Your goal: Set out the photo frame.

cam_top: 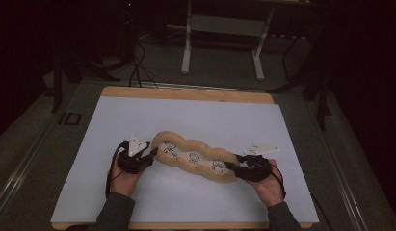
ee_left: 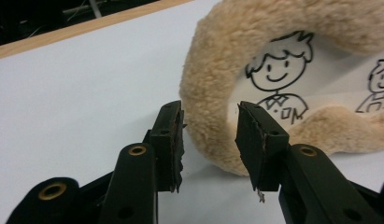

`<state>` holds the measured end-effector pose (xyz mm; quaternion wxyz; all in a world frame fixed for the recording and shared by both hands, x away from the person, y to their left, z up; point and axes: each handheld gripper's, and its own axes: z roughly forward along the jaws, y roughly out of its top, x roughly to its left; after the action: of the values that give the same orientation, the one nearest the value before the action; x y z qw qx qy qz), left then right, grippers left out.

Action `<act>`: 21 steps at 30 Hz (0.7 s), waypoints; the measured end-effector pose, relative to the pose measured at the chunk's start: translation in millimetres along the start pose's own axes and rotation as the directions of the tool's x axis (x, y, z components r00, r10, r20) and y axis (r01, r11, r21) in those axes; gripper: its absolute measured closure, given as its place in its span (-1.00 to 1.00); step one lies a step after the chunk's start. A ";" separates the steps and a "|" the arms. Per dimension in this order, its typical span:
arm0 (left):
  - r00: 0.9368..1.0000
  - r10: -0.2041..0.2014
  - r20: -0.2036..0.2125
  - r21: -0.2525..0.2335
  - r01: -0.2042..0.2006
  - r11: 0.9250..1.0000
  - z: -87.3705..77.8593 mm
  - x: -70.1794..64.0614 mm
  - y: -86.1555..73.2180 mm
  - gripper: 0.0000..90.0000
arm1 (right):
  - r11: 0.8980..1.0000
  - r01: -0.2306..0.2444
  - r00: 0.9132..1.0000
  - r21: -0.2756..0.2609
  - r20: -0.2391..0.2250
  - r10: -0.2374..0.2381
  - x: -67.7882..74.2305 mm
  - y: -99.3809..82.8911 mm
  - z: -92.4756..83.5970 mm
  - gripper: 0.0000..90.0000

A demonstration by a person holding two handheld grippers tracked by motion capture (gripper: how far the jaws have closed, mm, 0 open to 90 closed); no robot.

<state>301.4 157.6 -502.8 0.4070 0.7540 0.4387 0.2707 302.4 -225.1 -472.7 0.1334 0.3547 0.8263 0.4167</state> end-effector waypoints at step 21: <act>1.000 0.011 0.023 0.026 -0.011 1.000 22.6 0.4 3.4 0.32 | 0.999 -0.029 0.999 0.014 -0.025 0.029 -5.1 -2.7 -2.2 0.25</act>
<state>320.4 148.4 -511.7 0.4004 0.7648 0.4335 0.2586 303.7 -231.1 -473.9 0.1143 0.3621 0.8256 0.4174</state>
